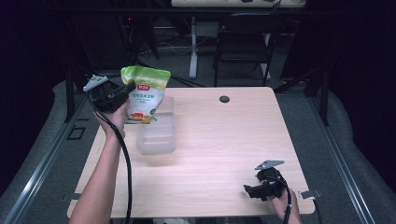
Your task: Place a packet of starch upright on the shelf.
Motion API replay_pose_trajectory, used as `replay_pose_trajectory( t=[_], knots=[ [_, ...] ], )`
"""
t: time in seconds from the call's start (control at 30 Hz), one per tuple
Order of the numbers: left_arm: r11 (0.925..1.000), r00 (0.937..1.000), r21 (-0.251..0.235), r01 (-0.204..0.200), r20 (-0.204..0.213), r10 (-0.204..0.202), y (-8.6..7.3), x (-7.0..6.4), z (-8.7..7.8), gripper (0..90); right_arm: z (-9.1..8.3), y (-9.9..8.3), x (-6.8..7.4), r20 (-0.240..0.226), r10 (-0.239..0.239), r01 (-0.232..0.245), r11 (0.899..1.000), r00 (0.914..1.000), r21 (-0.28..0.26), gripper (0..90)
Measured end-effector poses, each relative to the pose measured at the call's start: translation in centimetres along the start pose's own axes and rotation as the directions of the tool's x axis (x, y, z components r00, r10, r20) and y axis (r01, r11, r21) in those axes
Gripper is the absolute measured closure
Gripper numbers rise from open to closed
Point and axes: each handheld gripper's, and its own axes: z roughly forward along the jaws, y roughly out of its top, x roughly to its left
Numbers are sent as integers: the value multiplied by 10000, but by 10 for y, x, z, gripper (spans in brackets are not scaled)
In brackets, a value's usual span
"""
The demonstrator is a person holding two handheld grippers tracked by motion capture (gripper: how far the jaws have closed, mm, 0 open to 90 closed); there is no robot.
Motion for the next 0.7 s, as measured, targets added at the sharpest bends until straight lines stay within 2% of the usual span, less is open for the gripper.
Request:
replay_pose_trajectory(
  t=[0.23, 0.37, 0.4, 0.7],
  knots=[
    [9999, 10000, 123, 20, 46, -20, 3, 1, 17, 874, 0, -1, 0, -43, 12, -12, 10000, 10000, 2, 150],
    [9999, 10000, 134, 13, 34, -13, 6, 2, 25, 874, -3, -1, -1, 137, -126, 124, 9998, 9998, 185, 150],
    [9999, 10000, 150, -19, 0, 19, 7, 2, 26, 874, -1, -2, 0, 8, 38, -38, 10000, 10000, 16, 150],
    [9998, 9999, 150, -120, -117, 122, 14, 3, 42, 874, -2, -3, 0, -4, 41, -41, 10000, 10000, 2, 150]
  ],
)
